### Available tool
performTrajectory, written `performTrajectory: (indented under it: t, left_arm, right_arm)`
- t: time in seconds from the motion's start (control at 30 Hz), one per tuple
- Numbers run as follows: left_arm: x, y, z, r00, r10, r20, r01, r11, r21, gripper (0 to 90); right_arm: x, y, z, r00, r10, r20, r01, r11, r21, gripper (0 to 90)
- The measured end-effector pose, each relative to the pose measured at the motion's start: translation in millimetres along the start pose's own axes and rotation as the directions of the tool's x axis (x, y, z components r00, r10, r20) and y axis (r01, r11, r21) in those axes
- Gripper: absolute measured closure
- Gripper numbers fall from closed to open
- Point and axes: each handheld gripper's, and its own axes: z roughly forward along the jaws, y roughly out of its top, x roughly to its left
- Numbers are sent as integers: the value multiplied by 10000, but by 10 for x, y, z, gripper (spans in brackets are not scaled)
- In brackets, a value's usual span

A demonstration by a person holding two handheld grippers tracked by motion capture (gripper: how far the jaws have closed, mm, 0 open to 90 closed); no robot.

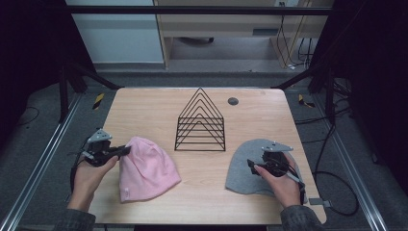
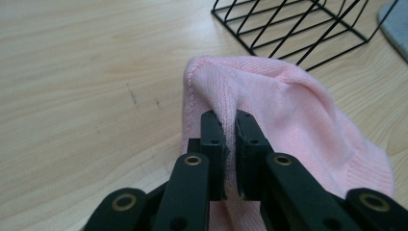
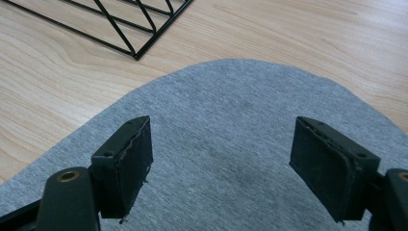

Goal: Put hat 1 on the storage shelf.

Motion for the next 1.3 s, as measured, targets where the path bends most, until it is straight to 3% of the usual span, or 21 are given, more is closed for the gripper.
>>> performTrajectory:
  t: [0.37, 0.43, 0.63, 0.73, 0.97, 1.0, 1.1, 1.3]
  left_arm:
    - [-357, 281, -320, 9935, 1111, 252, -1089, 9911, -766, 842]
    - [-429, 332, -370, 9898, 1343, 470, -1300, 9879, -840, 842]
    - [-612, 516, -483, 9791, 1862, 825, -1783, 9794, -946, 842]
    - [-658, 605, -520, 9748, 2060, 857, -1981, 9758, -922, 842]
    - [-784, 823, -559, 9662, 2509, 593, -2453, 9655, -877, 841]
    - [-807, 853, -551, 9634, 2615, 585, -2565, 9631, -821, 841]
    - [-879, 960, -522, 9555, 2891, 588, -2849, 9560, -702, 841]
    - [-1010, 1156, -454, 9443, 3223, 666, -3178, 9456, -694, 841]
  right_arm:
    - [89, 30, -38, 9994, -263, -227, 258, 9995, -192, 263]
    - [115, 54, -76, 9992, -199, -348, 184, 9990, -411, 285]
    - [359, 252, -330, 9935, -941, -632, 838, 9852, -1495, 348]
    - [580, 395, -481, 9836, -1511, -983, 1278, 9692, -2106, 400]
    - [979, 633, -608, 9532, -2545, -1633, 2126, 9481, -2365, 449]
    - [979, 633, -608, 9532, -2545, -1633, 2126, 9481, -2365, 449]
    - [1148, 764, -610, 9361, -2941, -1929, 2470, 9401, -2348, 472]
    - [1311, 938, -508, 9262, -3077, -2178, 2588, 9391, -2262, 506]
